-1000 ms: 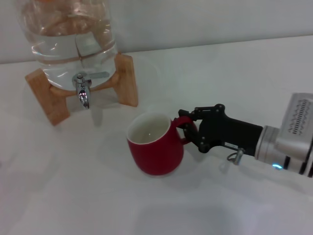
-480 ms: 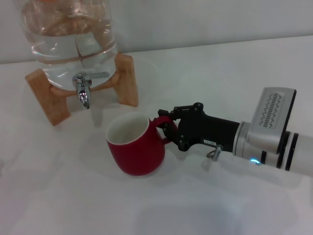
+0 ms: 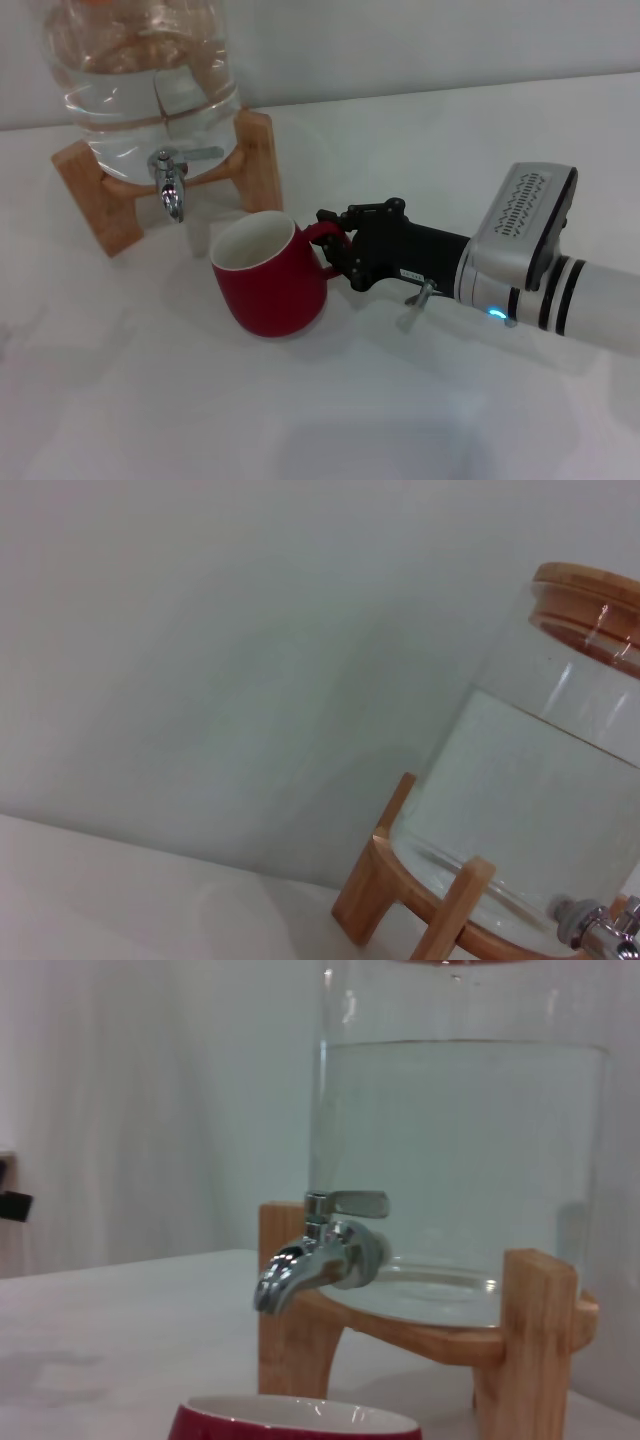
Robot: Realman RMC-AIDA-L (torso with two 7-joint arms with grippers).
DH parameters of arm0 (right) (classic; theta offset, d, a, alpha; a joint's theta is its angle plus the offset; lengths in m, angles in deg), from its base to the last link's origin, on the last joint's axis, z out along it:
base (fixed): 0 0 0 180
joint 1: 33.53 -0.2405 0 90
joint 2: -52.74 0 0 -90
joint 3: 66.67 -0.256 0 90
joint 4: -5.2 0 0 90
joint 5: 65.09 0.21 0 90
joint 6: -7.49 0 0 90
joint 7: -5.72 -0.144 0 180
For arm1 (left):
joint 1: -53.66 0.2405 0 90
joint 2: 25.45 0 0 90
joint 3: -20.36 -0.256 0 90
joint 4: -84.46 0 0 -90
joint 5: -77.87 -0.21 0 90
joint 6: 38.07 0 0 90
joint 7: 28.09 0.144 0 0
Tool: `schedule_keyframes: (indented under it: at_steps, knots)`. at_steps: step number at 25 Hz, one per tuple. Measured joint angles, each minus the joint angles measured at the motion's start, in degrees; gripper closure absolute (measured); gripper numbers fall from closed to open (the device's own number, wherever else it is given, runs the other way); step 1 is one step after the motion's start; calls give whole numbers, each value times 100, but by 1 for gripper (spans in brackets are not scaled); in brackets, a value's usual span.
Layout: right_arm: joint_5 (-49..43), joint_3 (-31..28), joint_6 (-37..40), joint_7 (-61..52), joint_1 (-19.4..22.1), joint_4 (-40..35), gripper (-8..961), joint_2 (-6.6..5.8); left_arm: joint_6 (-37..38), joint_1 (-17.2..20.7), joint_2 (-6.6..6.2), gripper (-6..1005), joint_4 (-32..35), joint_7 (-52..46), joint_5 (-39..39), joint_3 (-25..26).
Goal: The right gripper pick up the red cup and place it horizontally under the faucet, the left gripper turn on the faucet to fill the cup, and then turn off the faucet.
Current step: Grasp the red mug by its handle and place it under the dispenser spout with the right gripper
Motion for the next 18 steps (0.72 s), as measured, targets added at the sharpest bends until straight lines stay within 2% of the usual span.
schedule_keyframes:
  at_steps: [4,12,18]
  knots:
    - [570,287,179,222,-40,0,798,7,0,7,0,117,0,0,3,0]
    - [846,486,311,394,-147,65,798,35,0,-8,0,117,0,0,14,0]
    - [1404,1000,465,624,-419,78,797,36,-11,-5,0,117,0,0,19,0]
